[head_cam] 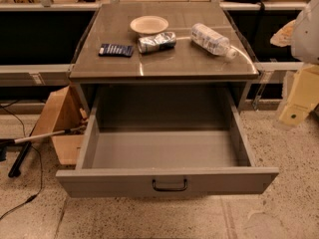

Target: Place redbull can into top drawer

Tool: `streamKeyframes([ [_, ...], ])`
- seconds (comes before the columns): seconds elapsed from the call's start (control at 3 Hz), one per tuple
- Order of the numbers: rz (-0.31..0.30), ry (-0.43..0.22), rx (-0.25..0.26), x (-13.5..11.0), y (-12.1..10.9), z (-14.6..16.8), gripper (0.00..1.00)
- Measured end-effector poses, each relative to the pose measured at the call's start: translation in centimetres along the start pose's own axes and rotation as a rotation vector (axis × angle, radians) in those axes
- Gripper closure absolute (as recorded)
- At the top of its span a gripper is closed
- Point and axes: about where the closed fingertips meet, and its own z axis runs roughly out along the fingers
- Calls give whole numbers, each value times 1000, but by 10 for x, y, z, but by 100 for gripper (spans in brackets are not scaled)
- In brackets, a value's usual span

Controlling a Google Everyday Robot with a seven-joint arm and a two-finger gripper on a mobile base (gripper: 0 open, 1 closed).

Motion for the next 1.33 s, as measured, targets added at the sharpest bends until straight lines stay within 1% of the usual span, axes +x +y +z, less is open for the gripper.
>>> streamKeyframes([
  [0.33,-1,-2,4,0,0,-1,0],
  [0.67,-32,-18,15,4,-4,-2,0],
  [1.0,-127,-51,9,-3,-20,3,0],
  [1.33,-210,-90,-9,-9,-32,5,0],
])
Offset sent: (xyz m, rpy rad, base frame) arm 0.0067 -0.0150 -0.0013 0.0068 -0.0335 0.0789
